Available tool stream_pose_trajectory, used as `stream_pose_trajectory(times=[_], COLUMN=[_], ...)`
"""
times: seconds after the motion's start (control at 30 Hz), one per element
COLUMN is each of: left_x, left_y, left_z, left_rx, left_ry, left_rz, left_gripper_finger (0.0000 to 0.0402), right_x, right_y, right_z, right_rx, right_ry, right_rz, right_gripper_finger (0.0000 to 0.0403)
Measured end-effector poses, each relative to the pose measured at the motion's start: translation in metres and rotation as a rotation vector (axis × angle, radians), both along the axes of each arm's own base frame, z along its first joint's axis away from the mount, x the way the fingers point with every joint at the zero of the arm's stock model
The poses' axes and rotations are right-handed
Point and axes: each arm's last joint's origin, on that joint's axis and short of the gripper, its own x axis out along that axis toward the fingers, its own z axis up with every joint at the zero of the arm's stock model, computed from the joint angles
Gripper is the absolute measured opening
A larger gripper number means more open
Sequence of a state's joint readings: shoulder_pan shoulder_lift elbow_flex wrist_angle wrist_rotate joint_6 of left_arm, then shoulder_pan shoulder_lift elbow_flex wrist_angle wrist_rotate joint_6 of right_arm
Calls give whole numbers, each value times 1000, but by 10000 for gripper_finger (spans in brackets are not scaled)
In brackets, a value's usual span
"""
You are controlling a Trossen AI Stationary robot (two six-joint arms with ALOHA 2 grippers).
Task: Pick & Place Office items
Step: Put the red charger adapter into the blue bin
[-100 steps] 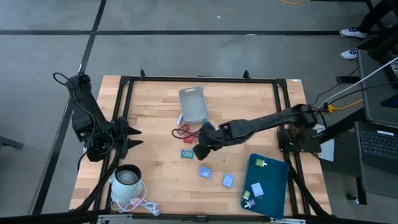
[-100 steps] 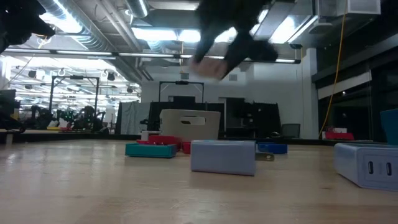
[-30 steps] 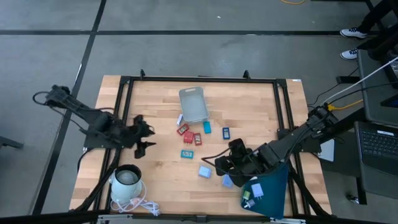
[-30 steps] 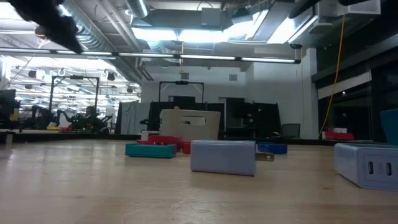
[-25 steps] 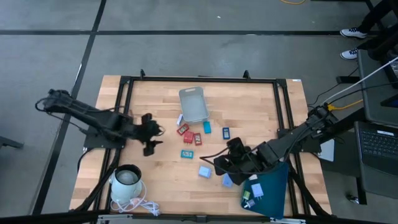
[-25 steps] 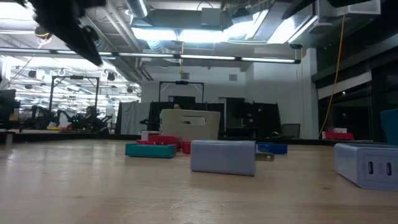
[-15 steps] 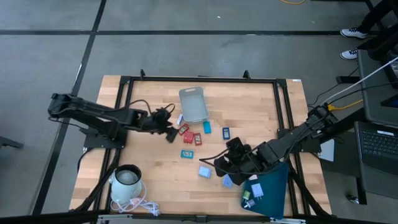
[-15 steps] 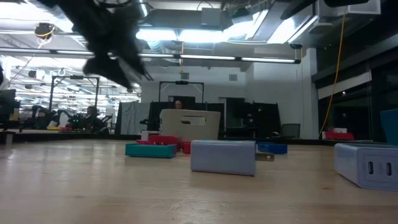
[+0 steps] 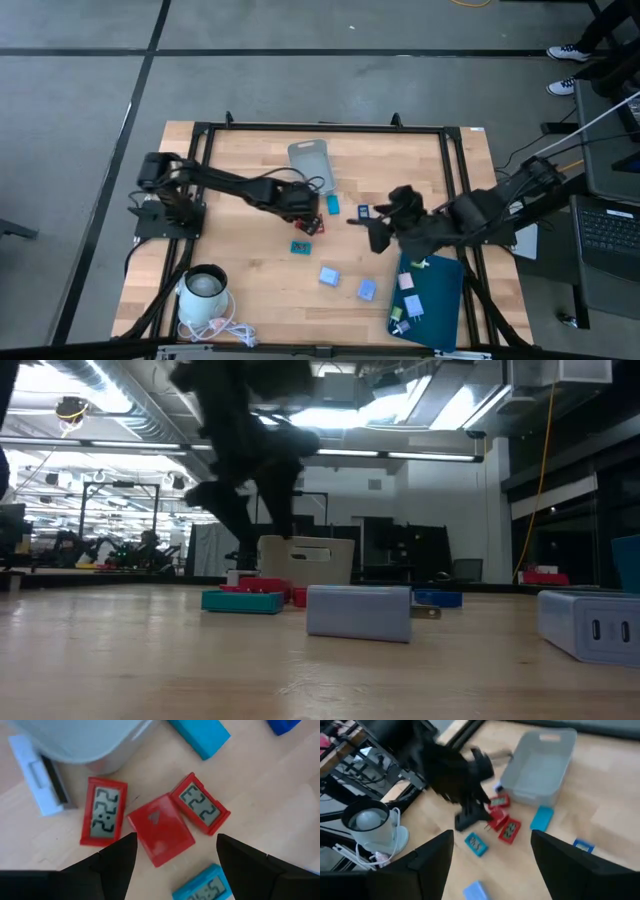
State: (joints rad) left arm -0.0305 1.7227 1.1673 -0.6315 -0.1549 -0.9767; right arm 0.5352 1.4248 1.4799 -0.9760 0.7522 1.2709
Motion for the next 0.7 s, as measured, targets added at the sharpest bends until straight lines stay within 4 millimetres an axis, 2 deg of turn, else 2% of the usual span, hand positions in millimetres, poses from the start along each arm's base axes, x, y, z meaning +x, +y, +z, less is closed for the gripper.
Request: stream_pose_trajectory(times=[0.13,0.3,0.7], left_x=[19,31,29], left_y=[3,3,7], left_z=[-5,-9,-14], left_rx=[-36,-64,-125], left_ry=[131,176,194], left_rz=[-19,-6,118], left_gripper_finger=[270,271,272], right_x=[-12,-21,-25], right_y=[-11,-18,-19], right_z=[14,23,27], right_rx=[-55,-112,-191], right_ry=[-7,-5,24], right_rz=[52,103,176], right_gripper_finger=[271,271,272])
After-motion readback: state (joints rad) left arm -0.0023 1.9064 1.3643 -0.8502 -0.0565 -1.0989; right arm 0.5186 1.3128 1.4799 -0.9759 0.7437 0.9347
